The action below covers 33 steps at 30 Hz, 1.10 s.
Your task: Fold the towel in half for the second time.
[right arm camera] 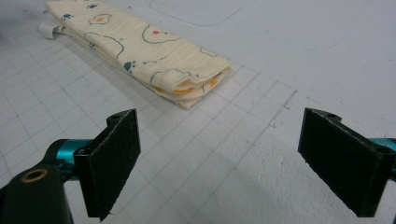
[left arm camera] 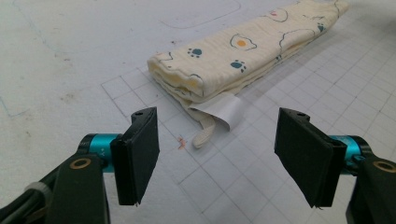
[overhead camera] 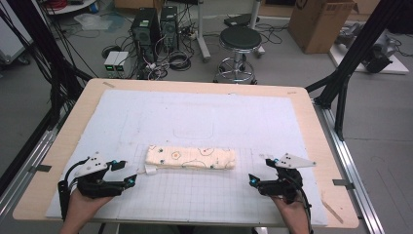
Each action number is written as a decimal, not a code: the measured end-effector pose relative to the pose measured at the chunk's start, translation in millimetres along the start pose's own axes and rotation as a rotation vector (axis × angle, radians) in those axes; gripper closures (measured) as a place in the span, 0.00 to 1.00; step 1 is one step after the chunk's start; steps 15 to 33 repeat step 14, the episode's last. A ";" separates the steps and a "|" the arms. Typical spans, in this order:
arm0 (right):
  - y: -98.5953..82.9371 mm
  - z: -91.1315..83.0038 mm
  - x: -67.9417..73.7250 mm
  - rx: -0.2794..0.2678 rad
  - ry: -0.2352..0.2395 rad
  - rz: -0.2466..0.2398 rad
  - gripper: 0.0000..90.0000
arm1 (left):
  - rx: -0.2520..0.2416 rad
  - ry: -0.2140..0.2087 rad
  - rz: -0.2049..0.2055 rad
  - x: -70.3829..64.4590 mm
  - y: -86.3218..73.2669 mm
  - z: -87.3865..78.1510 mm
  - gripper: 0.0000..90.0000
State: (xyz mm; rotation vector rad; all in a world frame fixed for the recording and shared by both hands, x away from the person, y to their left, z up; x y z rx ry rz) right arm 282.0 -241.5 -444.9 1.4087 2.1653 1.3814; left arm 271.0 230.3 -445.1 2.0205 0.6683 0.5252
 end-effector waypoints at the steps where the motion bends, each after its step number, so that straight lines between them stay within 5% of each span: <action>1: -0.6 -0.8 0.2 0.000 0.000 0.005 0.14 | -0.003 0.004 -0.001 0.0 -0.1 -0.1 0.34; 33: -1.9 2.0 -0.5 -0.002 -0.009 0.001 0.14 | -0.001 0.006 -0.003 3.4 -2.4 1.0 0.33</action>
Point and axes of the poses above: each handheld gripper's, and its own axes: z roughly forward along the jaws, y roughly out of its top, x roughly to its left, the point moved 5 cm from there along z, roughly forward along the jaws, and after that the axes turned 13 degrees about z, right-handed, at the moved point
